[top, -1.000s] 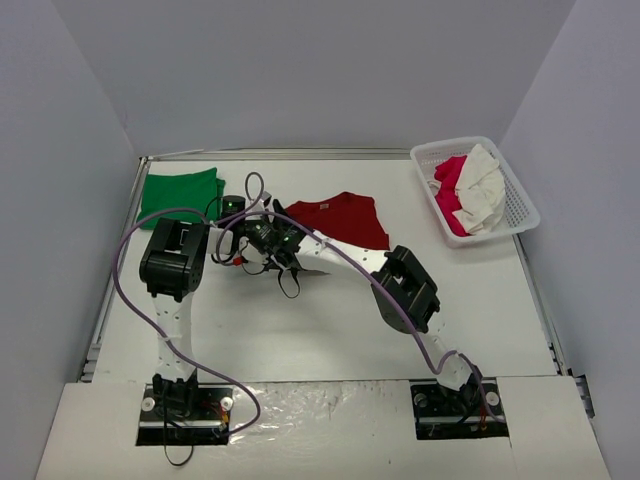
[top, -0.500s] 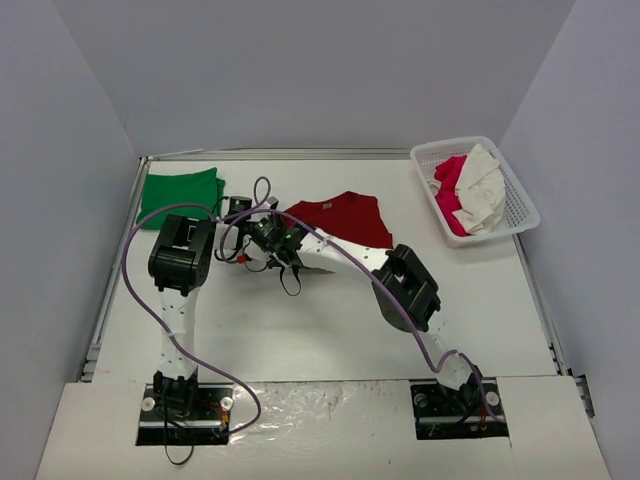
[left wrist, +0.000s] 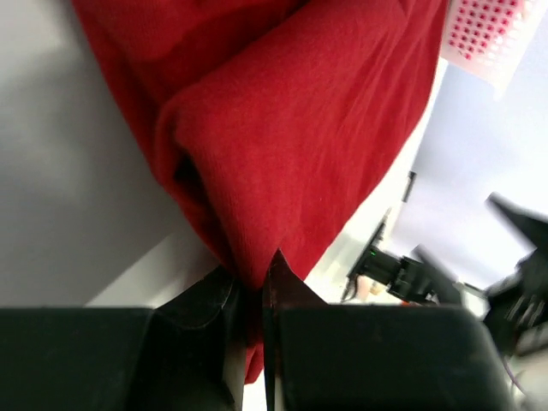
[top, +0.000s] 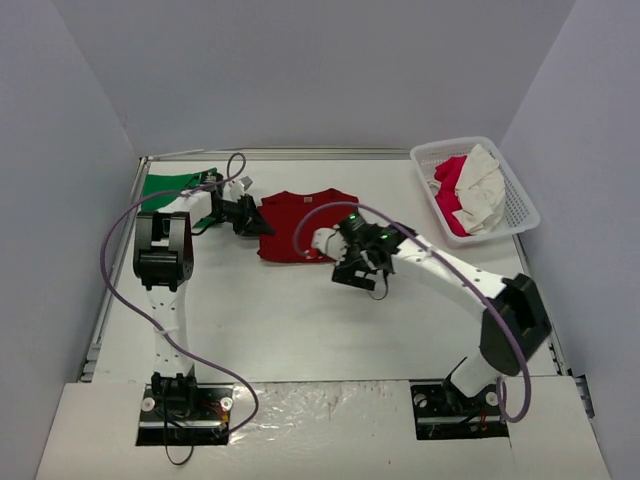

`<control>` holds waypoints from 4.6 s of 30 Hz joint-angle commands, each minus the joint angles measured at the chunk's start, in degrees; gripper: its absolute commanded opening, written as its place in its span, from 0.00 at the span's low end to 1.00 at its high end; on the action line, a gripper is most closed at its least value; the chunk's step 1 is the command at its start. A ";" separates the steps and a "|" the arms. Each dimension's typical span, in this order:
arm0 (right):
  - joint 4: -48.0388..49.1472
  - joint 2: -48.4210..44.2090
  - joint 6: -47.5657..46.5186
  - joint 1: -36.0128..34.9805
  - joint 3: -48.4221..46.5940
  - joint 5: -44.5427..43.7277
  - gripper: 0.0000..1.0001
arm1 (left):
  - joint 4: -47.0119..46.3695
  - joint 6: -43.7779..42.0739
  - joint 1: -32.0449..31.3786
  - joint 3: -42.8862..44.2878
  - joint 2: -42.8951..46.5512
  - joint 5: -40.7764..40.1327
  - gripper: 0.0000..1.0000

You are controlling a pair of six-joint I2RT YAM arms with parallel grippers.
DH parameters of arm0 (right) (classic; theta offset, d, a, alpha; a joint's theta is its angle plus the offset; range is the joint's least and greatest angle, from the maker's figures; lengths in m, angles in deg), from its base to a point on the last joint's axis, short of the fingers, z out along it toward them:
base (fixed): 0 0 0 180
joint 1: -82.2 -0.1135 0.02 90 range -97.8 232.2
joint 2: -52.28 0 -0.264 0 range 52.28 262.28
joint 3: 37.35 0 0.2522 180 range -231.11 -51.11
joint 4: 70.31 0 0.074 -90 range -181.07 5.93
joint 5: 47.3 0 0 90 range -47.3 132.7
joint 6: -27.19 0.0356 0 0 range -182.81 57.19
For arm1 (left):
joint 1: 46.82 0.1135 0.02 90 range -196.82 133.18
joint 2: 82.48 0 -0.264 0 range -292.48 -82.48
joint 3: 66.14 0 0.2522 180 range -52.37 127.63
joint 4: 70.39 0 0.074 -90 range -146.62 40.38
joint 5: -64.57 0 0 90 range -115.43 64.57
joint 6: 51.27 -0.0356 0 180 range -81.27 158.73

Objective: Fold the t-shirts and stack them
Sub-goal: Put the neatly folded tshirt into the corner of the board with the left arm

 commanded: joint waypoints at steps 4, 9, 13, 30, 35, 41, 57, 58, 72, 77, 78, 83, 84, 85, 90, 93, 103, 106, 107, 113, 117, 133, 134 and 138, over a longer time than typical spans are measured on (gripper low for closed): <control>-2.23 -10.87 -0.69 13.26 11.18 4.97 1.00 | 21.04 -17.21 2.16 10.95 0.41 -11.96 0.03; -2.05 -9.30 2.91 15.30 12.42 11.36 1.00 | 29.75 -20.47 1.90 22.63 -1.44 -18.56 0.02; -2.14 -5.69 4.41 16.18 10.93 14.37 1.00 | 34.14 -20.65 -0.02 30.72 -1.97 -30.83 0.02; -2.22 4.95 5.99 17.23 9.43 16.92 1.00 | 43.73 -26.27 -2.14 51.30 -4.61 -60.74 0.02; -3.10 7.58 6.08 17.23 8.90 17.63 1.00 | 45.14 -30.75 -2.41 55.26 -4.35 -67.70 0.02; -4.16 11.36 6.08 16.97 8.55 17.89 1.00 | 41.63 -31.37 -1.62 55.52 -0.92 -69.82 0.02; -6.18 16.37 5.73 16.18 7.67 18.60 1.00 | 39.08 -31.11 1.46 60.45 1.98 -68.50 0.02; -6.27 16.63 5.73 16.00 7.59 18.68 1.00 | 38.64 -31.11 1.55 60.53 2.51 -68.24 0.02; -7.76 20.94 5.64 14.60 6.71 18.33 1.00 | 39.25 -31.02 1.20 63.35 4.09 -66.21 0.02; -7.94 21.65 5.73 14.24 6.44 18.16 1.00 | 38.99 -31.64 1.02 63.26 5.15 -66.83 0.02; -8.03 21.65 5.73 14.24 6.44 18.16 1.00 | 38.99 -31.72 1.11 63.26 5.50 -66.92 0.02; -8.20 22.44 5.82 13.98 6.35 17.90 1.00 | 39.69 -31.72 1.02 63.70 6.12 -67.27 0.02; -8.20 22.61 5.82 13.98 6.27 17.72 1.00 | 39.78 -31.99 1.02 63.70 6.20 -67.53 0.03; -8.20 22.79 5.91 13.89 6.27 17.54 1.00 | 40.04 -32.34 0.93 63.78 6.29 -68.05 0.02; -8.38 23.32 5.99 13.54 6.09 17.54 1.00 | 38.81 -33.39 1.81 60.89 7.43 -68.94 0.02; -8.55 23.93 5.99 13.28 6.00 17.45 1.00 | 37.67 -34.27 2.16 59.66 7.79 -69.99 0.02; -8.91 24.90 6.08 13.28 6.27 17.19 1.00 | 34.78 -35.42 3.65 54.30 8.66 -71.13 0.03; -8.99 24.99 6.17 13.28 6.35 17.01 1.00 | 33.28 -36.21 4.01 52.72 9.02 -72.01 0.02; -8.99 25.16 6.17 13.28 6.35 17.01 1.00 | 32.93 -36.56 4.01 52.45 9.10 -72.45 0.02; -9.08 25.78 6.34 13.28 6.97 16.93 1.00 | 28.10 -39.89 7.52 47.71 9.80 -75.96 0.02; -9.08 25.60 6.17 13.19 8.02 17.63 1.00 | 18.98 -43.76 8.67 40.42 10.42 -81.31 0.03; -10.40 27.72 5.38 13.19 7.85 18.95 1.00 | 4.00 -49.40 9.46 24.34 19.46 -90.74 0.76; -10.40 27.28 5.29 13.19 7.67 19.03 1.00 | 6.09 -48.35 9.46 23.63 20.52 -88.82 0.78; -10.40 24.47 5.11 13.45 7.67 20.44 1.00 | 17.25 -41.14 9.63 21.87 26.75 -73.99 0.83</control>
